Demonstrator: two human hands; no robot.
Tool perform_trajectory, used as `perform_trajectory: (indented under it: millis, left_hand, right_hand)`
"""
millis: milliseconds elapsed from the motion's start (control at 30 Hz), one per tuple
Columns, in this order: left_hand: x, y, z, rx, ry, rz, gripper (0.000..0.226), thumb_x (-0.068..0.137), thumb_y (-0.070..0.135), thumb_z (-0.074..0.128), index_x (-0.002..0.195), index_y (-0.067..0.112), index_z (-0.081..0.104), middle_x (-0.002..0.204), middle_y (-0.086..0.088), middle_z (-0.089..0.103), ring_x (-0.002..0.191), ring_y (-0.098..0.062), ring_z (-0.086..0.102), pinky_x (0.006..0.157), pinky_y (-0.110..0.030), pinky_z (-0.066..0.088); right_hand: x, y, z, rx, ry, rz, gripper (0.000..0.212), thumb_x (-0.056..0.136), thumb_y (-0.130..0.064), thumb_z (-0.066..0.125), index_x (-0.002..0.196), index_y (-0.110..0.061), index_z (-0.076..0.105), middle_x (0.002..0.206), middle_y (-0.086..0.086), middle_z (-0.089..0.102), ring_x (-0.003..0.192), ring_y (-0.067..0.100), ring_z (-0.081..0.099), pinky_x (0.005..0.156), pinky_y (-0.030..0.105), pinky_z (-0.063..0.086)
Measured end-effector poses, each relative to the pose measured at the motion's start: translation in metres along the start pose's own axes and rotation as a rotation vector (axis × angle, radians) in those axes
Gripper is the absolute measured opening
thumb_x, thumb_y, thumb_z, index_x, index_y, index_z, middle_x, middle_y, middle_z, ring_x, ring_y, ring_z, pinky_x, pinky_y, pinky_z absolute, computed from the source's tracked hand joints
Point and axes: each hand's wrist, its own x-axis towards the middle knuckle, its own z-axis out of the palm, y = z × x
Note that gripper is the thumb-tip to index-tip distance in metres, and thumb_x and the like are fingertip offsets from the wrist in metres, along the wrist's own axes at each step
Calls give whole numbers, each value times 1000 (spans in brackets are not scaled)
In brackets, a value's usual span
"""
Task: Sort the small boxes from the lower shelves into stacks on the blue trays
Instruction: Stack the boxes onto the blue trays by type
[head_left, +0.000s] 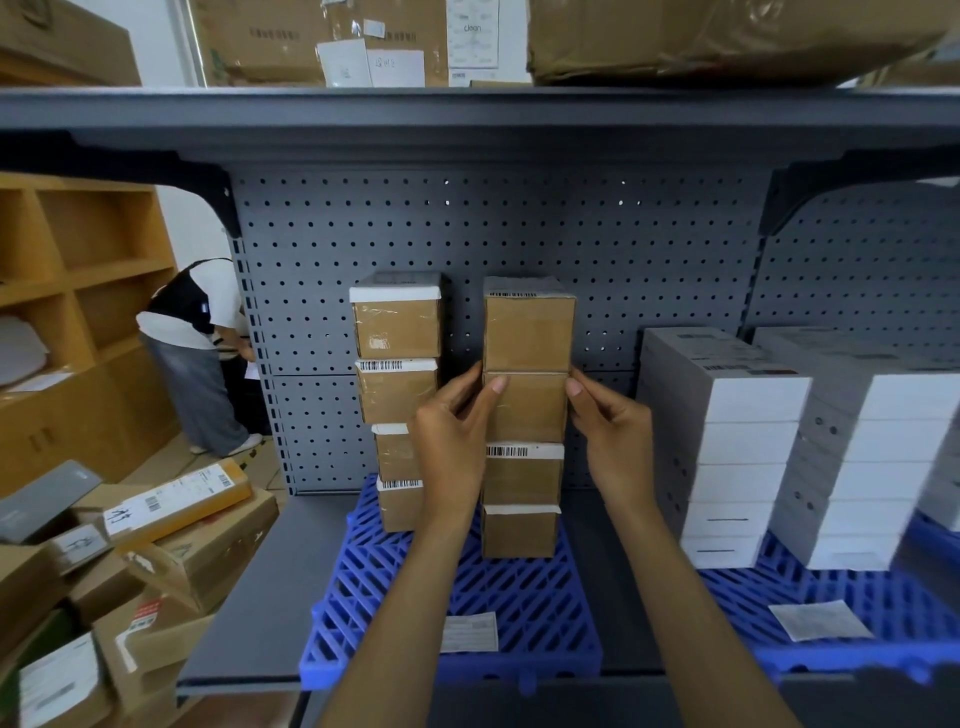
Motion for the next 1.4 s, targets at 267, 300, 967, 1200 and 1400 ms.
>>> perform_trajectory:
  millis: [267, 300, 967, 1200, 1400]
  left_hand:
    - [-48, -43, -41, 144, -104, -161, 60, 86, 41, 76, 138, 16, 62, 134, 3, 66, 123, -7, 61, 102, -19, 50]
    - [-52, -47, -42, 149, -139, -189, 63, 85, 43, 76, 140, 17, 60, 135, 4, 65, 124, -6, 60, 103, -19, 50]
    - [-80, -67, -39, 229, -239, -144, 45, 87, 15, 80, 130, 21, 70, 116, 14, 74, 108, 5, 67, 97, -23, 55]
    - [-84, -77, -93, 386, -98, -133, 26, 86, 28, 81, 111, 20, 78, 98, 21, 74, 91, 10, 67, 82, -12, 54]
    - [-63, -87, -130, 468, 13, -148, 26, 92, 29, 75, 116, 22, 68, 106, 14, 71, 97, 1, 67, 83, -20, 55]
  right_hand:
    - [-47, 30, -33, -193, -70, 83, 31, 94, -31, 69, 124, -22, 73, 120, -11, 74, 116, 5, 66, 106, 42, 52]
    - [-53, 34, -35, -198, -80, 102, 31, 94, -30, 70, 124, -22, 73, 120, -12, 74, 116, 4, 66, 106, 40, 52]
    - [-89, 59, -32, -276, -113, 176, 33, 90, -17, 74, 123, -20, 73, 116, -12, 75, 108, 0, 69, 94, 14, 52]
    - [-126, 27, -23, -447, -74, 65, 17, 93, -28, 69, 107, -27, 78, 100, -24, 75, 96, -8, 68, 85, 9, 51]
    - [-141, 16, 43, -229, -435, 308, 42, 98, -33, 64, 139, -37, 55, 131, -27, 62, 120, -13, 55, 92, 3, 42]
